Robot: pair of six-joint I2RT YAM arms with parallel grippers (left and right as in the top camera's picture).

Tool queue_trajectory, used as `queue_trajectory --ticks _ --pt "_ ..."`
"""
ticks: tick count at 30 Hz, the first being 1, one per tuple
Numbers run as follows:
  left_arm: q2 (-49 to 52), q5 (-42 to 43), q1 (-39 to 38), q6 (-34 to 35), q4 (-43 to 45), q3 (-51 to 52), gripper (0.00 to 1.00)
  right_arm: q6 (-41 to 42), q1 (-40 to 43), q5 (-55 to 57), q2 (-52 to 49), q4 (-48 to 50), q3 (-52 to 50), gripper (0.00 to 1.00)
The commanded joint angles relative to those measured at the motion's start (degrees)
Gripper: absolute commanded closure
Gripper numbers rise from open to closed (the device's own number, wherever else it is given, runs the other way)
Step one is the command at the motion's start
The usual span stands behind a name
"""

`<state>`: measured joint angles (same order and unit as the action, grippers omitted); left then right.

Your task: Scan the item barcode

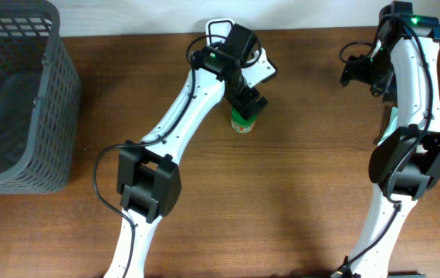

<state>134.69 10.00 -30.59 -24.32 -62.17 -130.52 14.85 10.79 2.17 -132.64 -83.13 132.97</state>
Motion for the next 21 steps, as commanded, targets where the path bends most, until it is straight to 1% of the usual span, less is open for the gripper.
queue_trajectory --ticks 1,6,9,11,13,14,15,17,18,21 --pt "2.47 5.25 -0.48 -2.58 -2.62 -0.61 0.01 0.48 -0.22 0.92 1.66 0.02 0.33 0.01" --pt "8.11 -0.04 -0.52 -2.36 -3.41 -0.61 0.01 0.48 -0.22 0.92 1.66 0.02 0.33 0.01" --pt "8.72 -0.20 -0.52 -2.34 -3.06 -0.61 0.01 0.46 -0.22 0.92 1.66 0.02 0.33 0.01" --pt "8.70 -0.17 -0.52 -0.22 -3.04 -0.63 0.01 0.48 -0.22 0.92 1.66 0.02 0.33 0.01" --pt "8.70 -0.17 -0.52 2.56 -3.04 -0.90 0.08 0.48 -0.22 0.92 1.66 0.02 0.33 0.01" --pt "8.70 -0.20 -0.52 2.89 -3.06 -0.92 0.16 0.48 -0.22 0.92 1.66 0.00 0.33 0.01" --pt "8.70 -0.20 -0.52 2.89 -3.06 -0.92 0.16 0.48 -0.22 0.92 1.66 0.00 0.33 0.01" --pt "8.68 -0.20 -0.52 3.41 -3.04 -1.07 0.25 0.48 -0.22 0.92 1.66 0.00 0.33 0.01" --pt "8.66 -0.20 -0.52 5.03 -3.08 -1.60 0.32 0.48 -0.22 0.92 1.66 0.00 0.33 0.01" --pt "8.66 -0.17 -0.48 12.70 -4.11 -5.01 0.39 0.46 -0.22 0.92 1.66 0.02 0.33 0.01"
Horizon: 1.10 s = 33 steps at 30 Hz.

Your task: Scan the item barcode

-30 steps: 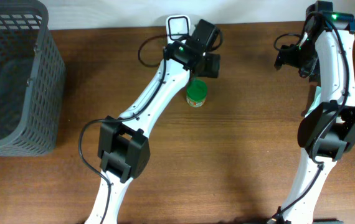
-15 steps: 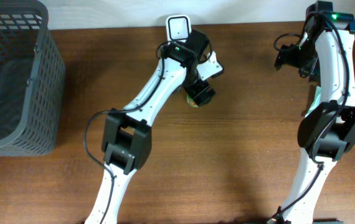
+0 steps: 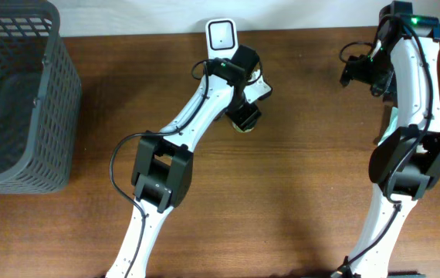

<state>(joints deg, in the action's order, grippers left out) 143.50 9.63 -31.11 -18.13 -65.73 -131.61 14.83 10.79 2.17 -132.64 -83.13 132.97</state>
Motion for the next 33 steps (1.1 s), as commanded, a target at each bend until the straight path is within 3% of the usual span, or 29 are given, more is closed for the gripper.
queue_trajectory --ticks 1,3,5,7,8,10,13,14,17,19,21,24,28,30,33 --pt "-0.15 0.24 0.04 9.14 -1.16 -5.14 0.40 0.50 -0.22 0.92 1.66 0.00 0.33 0.01" --pt "-0.15 0.20 0.07 15.65 -2.78 -6.56 0.35 0.50 -0.22 0.92 1.66 0.00 0.33 0.01" --pt "-0.15 -0.04 0.17 26.27 -4.39 -6.56 0.41 0.50 -0.22 0.92 1.66 0.02 0.33 0.01" --pt "-0.15 -1.81 0.72 34.32 -5.03 -6.56 0.40 0.48 -0.22 0.92 1.66 0.02 0.33 0.01" --pt "-0.13 -4.15 1.01 39.47 -5.03 -6.54 0.34 0.50 -0.22 0.92 1.66 0.00 0.33 0.01" --pt "-0.13 -9.05 1.57 49.48 -4.59 -6.51 0.35 0.50 -0.22 0.92 1.66 0.00 0.33 0.01" --pt "-0.13 -12.52 1.55 51.93 -3.54 -6.43 0.33 0.50 -0.22 0.92 1.66 0.02 0.33 0.01" --pt "-0.13 -14.43 1.55 53.79 -3.54 -6.43 0.25 0.50 -0.22 0.92 1.66 0.02 0.33 0.01" --pt "-0.13 -14.38 1.51 54.21 -3.82 -6.43 0.21 0.48 -0.22 0.92 1.66 0.02 0.33 0.01" --pt "-0.13 -14.45 1.40 54.14 -4.04 -6.43 0.10 0.48 -0.22 0.92 1.66 0.00 0.33 0.01" --pt "-0.15 -14.49 1.70 51.52 -4.68 -8.63 0.06 0.50 -0.22 0.92 1.66 0.00 0.33 0.01" --pt "-0.17 -14.67 2.05 47.80 -12.79 -20.92 0.03 0.50 -0.22 0.92 1.66 0.02 0.33 0.01" --pt "-0.15 -17.81 4.11 47.78 -24.04 -39.87 0.01 0.50 -0.22 0.92 1.66 0.00 0.33 0.01" --pt "-0.15 -21.70 7.04 47.78 -28.83 -45.33 0.01 0.48 -0.22 0.92 1.66 0.00 0.33 0.01" --pt "-0.15 -21.90 14.32 38.77 -30.99 -46.66 0.01 0.50 -0.22 0.92 1.66 0.02 0.33 0.01"
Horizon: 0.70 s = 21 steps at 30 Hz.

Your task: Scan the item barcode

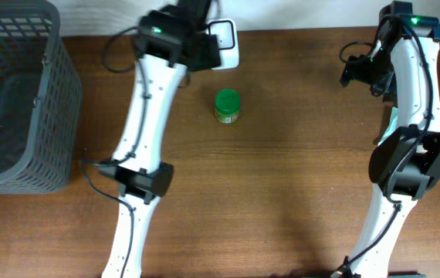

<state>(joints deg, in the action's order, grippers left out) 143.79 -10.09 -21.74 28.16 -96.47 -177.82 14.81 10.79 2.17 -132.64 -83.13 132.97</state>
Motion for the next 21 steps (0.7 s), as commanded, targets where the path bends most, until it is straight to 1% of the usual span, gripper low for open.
queue_trajectory --ticks 1,4,5,7,9,10,15,20,21 --pt "-0.44 -2.16 6.34 -7.50 -0.26 -0.28 0.01 0.52 -0.22 0.92 1.66 0.00 0.33 0.01" --pt "-0.33 0.02 11.23 -8.24 -0.26 -0.26 0.01 0.50 -0.22 0.92 1.66 0.00 0.33 0.01" --pt "-0.33 1.55 11.76 -11.93 -0.26 0.15 0.01 0.52 -0.22 0.92 1.66 0.02 0.33 0.02" --pt "-0.33 0.85 11.78 -16.57 -0.26 2.58 0.01 0.52 -0.22 0.92 1.66 0.02 0.33 0.01" --pt "-0.31 -5.38 11.93 -16.50 -0.22 6.27 0.01 0.52 -0.22 0.92 1.66 0.02 0.33 0.01" --pt "-0.31 -6.71 12.20 -16.52 -0.26 8.46 0.01 0.52 -0.22 0.92 1.66 0.00 0.33 0.01" --pt "-0.31 -6.67 13.99 -16.50 -0.09 16.52 0.01 0.52 -0.22 0.92 1.66 0.00 0.33 0.01" --pt "-0.31 -6.64 13.88 -16.48 -0.07 16.68 0.01 0.57 -0.22 0.83 1.66 0.02 0.33 0.01" --pt "-0.31 -6.67 13.88 -16.48 -0.07 16.68 0.01 0.55 -0.22 -1.79 1.66 -0.13 0.33 0.01"
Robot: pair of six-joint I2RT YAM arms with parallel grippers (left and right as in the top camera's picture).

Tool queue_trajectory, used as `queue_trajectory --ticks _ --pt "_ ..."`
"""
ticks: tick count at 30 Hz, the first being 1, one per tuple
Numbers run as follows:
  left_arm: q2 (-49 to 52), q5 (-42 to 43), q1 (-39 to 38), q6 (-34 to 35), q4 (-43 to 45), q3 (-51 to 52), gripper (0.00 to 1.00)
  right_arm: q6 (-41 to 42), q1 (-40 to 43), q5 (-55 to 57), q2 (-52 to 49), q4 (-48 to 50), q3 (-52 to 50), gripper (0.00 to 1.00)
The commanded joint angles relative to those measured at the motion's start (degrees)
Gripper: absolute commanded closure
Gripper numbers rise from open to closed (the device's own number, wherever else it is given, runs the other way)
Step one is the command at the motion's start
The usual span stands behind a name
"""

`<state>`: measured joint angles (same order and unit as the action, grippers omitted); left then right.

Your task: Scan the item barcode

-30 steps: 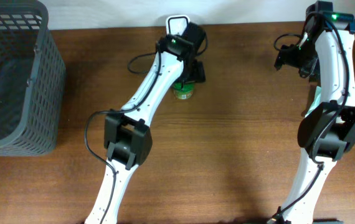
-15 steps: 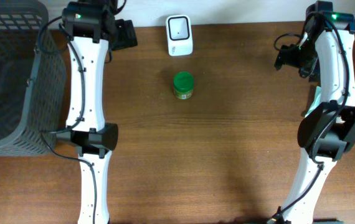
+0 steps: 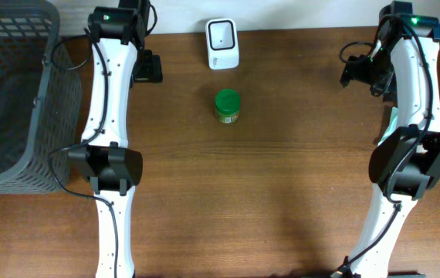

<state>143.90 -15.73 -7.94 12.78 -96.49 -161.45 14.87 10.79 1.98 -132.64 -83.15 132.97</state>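
Observation:
A small jar with a green lid (image 3: 227, 106) stands upright on the wooden table, alone in the middle. Just beyond it, at the back edge, the white barcode scanner (image 3: 222, 33) lies flat. My left gripper (image 3: 147, 68) hangs over the table well to the left of the jar, near the basket, with nothing seen in it. Its jaws are too dark to read. My right gripper (image 3: 357, 73) is raised at the back right, far from the jar, and its jaws are unclear too.
A tall dark grey mesh basket (image 3: 19, 147) fills the left end of the table. A purple packet shows at the right edge, behind the right arm. Bare wood lies in front of the jar.
My left arm has swung further left, from beside the scanner to a spot near the basket. The jar, the scanner and the right arm are where they were.
At first my left gripper was down on the green-lidded jar in front of the scanner, and it was still there at the second moment, closer to the scanner. By the third moment the jar stood free and the gripper was beside the scanner. Now the gripper is near the basket.

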Motion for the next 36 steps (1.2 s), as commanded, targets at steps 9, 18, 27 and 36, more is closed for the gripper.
queue_trajectory --ticks 9,18,27,36 --pt "-0.42 -1.01 0.09 -1.09 -0.04 0.31 0.01 0.09 -13.38 -32.83 1.66 -2.08 0.20 0.01" --pt "-0.42 -1.01 0.09 -1.09 -0.04 0.31 0.01 12.90 -32.74 -9.94 1.51 8.90 -0.87 0.01" --pt "-0.42 -1.01 0.09 -1.09 -0.04 0.31 0.01 14.25 -35.58 -7.19 -4.42 15.37 -1.18 0.01" --pt "-0.42 -1.03 0.09 -1.09 -0.04 0.31 0.01 14.32 -36.89 -2.27 -9.29 17.42 -1.18 0.01"
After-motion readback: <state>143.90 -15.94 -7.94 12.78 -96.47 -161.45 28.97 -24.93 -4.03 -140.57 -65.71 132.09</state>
